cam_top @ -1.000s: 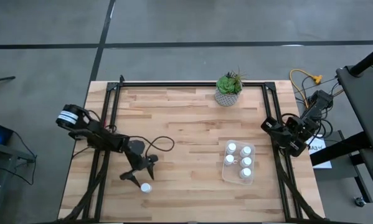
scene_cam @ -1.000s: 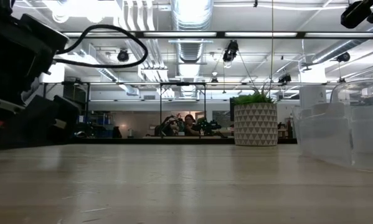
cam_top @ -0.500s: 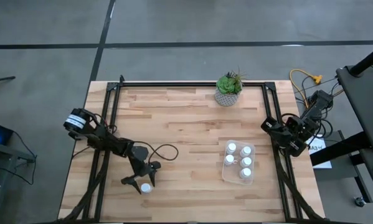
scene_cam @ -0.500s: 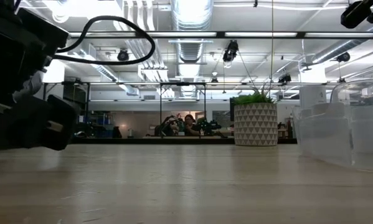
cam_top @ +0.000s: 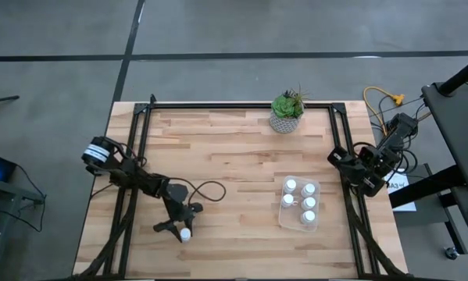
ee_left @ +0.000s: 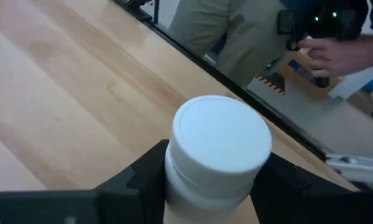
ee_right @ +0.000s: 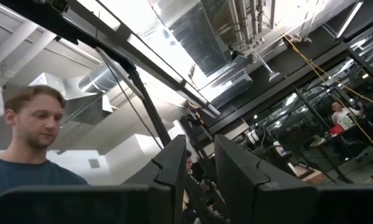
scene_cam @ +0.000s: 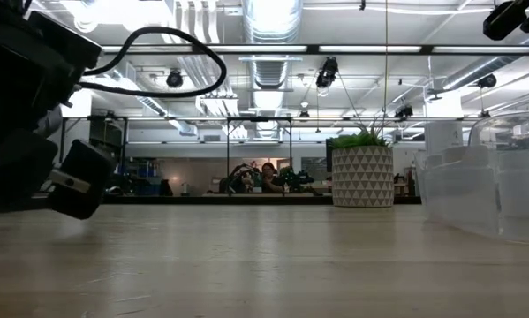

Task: Pick and place pill bottles into a basket
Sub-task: Put the white medicine bottle into the transparent bin

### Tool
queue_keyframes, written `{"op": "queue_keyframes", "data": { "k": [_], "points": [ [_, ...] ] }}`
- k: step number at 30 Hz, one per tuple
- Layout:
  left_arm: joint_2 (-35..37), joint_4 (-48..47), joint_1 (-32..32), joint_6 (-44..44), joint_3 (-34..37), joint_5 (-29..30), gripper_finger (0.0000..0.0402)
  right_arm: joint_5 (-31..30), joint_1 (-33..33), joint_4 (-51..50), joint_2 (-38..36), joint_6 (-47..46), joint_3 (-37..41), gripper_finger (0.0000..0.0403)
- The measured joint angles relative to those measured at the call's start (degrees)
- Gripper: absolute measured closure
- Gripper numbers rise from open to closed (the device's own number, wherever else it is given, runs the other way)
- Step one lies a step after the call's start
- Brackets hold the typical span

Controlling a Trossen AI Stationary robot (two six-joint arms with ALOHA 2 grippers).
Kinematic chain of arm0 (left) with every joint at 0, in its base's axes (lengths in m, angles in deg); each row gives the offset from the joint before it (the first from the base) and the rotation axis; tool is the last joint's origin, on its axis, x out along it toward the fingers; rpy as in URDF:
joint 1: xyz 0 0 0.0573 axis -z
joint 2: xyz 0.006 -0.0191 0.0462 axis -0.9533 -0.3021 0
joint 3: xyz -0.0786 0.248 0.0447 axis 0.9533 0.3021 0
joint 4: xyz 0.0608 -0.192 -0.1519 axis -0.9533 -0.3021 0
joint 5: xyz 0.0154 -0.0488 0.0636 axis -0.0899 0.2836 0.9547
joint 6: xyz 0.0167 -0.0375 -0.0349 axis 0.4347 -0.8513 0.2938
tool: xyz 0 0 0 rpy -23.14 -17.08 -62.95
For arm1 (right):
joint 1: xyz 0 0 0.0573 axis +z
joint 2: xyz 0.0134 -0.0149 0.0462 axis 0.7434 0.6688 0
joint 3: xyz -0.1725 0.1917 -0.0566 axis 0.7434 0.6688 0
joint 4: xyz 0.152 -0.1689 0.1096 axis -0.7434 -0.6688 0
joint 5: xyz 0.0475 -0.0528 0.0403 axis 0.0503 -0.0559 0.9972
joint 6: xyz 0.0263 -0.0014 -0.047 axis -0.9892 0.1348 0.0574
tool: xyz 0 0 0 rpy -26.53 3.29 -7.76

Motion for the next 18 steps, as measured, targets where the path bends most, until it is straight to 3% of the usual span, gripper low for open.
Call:
{"op": "queue_keyframes", "data": {
  "k": [6,14,18],
  "points": [
    [4.74,-0.05,-0.04,-15.53,-0.05,0.15,0.0241,-0.01,-0.04,2.41,0.15,3.12,-0.29,0.0321],
    [17.38,-0.46,-0.15,-35.34,-1.14,-1.12,0.0242,-0.04,-0.02,2.67,0.15,11.34,-4.21,0.0333],
    [22.29,-5.80,-0.17,-44.57,-4.06,-1.14,0.0242,-0.05,-0.03,1.98,0.21,16.66,-7.68,0.0334]
  ]
}}
